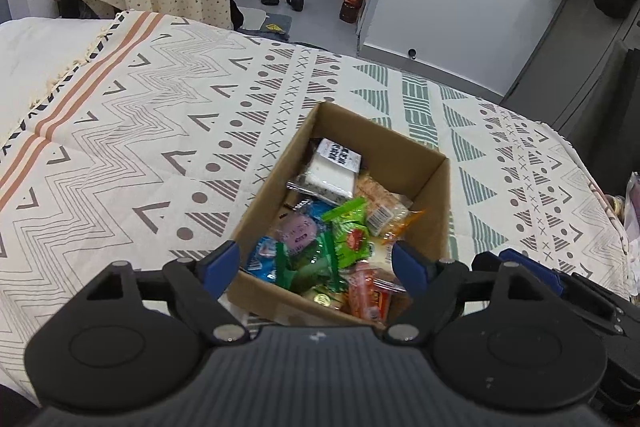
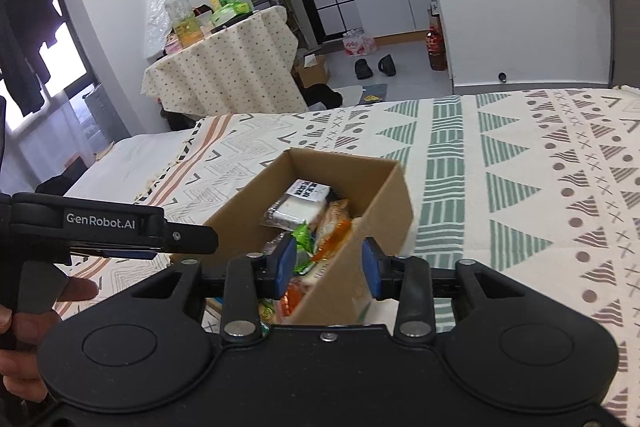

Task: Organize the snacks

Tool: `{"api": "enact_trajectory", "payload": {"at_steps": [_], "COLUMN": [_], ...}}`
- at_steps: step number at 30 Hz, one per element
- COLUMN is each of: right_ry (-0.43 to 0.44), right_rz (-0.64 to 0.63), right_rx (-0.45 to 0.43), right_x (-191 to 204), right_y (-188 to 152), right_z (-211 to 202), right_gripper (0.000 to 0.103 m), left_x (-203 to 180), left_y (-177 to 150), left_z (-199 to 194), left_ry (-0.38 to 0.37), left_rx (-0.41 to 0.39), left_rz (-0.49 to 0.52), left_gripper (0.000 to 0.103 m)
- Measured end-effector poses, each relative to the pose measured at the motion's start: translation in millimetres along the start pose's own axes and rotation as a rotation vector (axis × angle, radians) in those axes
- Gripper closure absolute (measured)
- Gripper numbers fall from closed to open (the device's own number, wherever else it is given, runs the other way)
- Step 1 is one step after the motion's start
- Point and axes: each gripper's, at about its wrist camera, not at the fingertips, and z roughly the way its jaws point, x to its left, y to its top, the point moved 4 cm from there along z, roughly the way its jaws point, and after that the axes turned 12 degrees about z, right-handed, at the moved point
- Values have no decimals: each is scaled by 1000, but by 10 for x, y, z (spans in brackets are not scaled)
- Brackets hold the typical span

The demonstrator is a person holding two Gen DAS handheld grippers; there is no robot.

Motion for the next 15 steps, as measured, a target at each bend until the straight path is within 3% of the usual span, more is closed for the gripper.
{"api": "enact_trajectory", "payload": {"at_steps": [15], "right_ry": [-47], "right_rz": [34], "right_rx": [-92], "right_x": [-335], "right_y": [-14], "right_z": [-665], "right_gripper": [34], "left_x": [-418], "left_y": [-59], "left_z": [-450], "left_ry": [35], "left_rx": [-62], "left_rz": [61], "left_gripper": [13]}}
